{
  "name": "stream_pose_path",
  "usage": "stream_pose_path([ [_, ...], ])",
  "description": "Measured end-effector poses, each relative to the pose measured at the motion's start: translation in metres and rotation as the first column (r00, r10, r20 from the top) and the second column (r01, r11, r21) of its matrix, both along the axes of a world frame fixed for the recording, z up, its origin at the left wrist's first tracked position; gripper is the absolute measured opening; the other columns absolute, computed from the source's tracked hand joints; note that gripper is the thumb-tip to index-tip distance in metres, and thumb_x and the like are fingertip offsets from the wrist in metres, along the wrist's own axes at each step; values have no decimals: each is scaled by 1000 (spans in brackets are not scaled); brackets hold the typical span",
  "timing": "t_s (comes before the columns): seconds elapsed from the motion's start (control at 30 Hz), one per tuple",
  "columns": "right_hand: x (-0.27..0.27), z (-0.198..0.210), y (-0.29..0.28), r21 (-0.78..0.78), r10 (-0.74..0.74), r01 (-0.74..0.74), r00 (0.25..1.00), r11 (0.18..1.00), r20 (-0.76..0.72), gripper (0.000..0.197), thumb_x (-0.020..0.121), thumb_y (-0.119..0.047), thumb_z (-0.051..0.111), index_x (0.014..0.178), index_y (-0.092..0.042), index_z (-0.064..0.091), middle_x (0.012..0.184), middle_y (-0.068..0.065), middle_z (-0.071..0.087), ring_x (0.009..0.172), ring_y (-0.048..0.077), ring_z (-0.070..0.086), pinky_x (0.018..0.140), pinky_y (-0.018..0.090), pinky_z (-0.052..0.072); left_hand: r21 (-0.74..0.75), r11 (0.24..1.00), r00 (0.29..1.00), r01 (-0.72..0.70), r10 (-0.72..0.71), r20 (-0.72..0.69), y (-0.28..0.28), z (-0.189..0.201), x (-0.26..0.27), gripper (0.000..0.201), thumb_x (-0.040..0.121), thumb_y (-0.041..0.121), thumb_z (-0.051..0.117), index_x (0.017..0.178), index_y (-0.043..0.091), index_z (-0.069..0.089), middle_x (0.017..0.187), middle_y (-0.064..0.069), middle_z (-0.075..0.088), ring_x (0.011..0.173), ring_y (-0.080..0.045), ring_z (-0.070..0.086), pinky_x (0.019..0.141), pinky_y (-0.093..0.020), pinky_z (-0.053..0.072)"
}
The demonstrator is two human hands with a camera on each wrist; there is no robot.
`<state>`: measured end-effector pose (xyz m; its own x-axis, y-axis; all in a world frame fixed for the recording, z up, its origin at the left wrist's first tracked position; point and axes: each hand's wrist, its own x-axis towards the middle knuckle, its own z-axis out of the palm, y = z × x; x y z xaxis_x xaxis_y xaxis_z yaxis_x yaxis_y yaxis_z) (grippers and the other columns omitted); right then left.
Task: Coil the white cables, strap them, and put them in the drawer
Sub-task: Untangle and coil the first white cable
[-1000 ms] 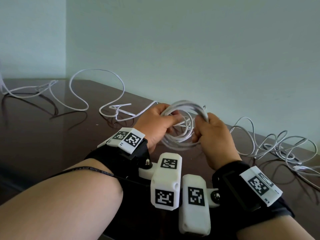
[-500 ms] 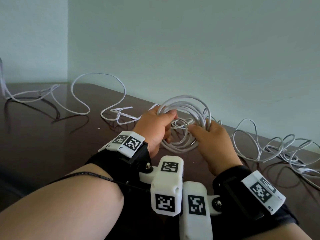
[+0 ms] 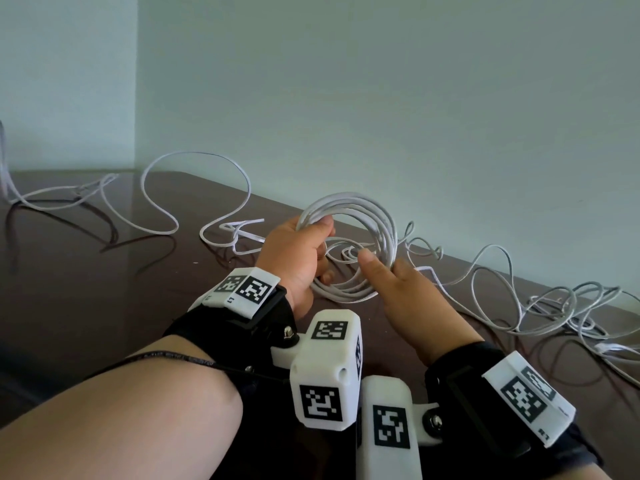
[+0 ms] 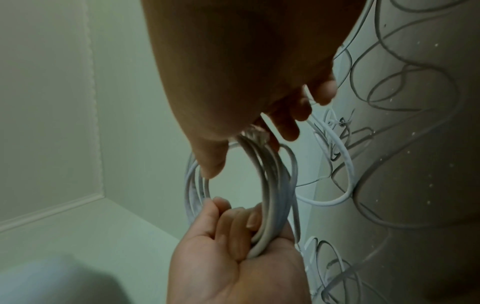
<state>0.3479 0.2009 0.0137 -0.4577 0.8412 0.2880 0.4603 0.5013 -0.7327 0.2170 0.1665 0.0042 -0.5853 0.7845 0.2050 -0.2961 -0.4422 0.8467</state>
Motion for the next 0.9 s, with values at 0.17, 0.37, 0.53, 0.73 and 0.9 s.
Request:
stream_pose_path([
  [0.17, 6, 7, 4, 198, -131, 170, 972, 965, -195, 68, 76, -44, 67, 134, -20, 41, 120, -5, 47, 122, 18, 43, 105, 40, 35, -37, 999, 982, -16, 8, -190, 1, -2, 3, 22, 91, 14, 57, 70, 11, 55, 36, 11, 34, 31, -7, 31, 45, -27, 30],
  [0.37, 8, 8, 0, 369, -2, 26, 998, 929, -66, 28, 84, -24, 63, 110, -22, 54, 90, -12, 60, 87, 8, 55, 71, 11, 41, -42, 999, 922, 28, -42, -385, 0, -7, 5, 24, 85, 18, 59, 62, 23, 62, 40, 9, 33, 32, -13, 29, 47, -28, 28],
  [0.53, 10, 12, 1, 275, -73, 39, 991, 961, 113, 26, 95, -32, 47, 77, -13, 51, 71, -1, 55, 66, 13, 49, 55, 22, 35, -36, 998, 924, 54, -63, -377, 0, -7, 4, 16, 85, 20, 62, 69, 21, 62, 40, 9, 38, 31, -11, 33, 52, -32, 32],
  [0.73, 15, 12, 0, 182, -85, 85, 996, 980, -5, 31, 94, -25, 49, 73, -3, 47, 63, 6, 49, 56, 18, 43, 48, 17, 35, 34, 990, 943, 134, -117, -310, -3, -3, 8, 6, 89, 8, 60, 83, 9, 59, 41, 10, 46, 32, -4, 38, 51, -29, 37],
  [0.9, 11, 10, -1, 41, -69, 81, 969, 996, -238, 26, 93, -25, 50, 84, -2, 58, 66, 12, 55, 41, 15, 53, 51, 31, 43, 31, 999, 953, 29, -18, -303, 3, -6, 6, 8, 70, 23, 68, 64, 23, 63, 50, 6, 53, 52, -15, 49, 66, -34, 43],
])
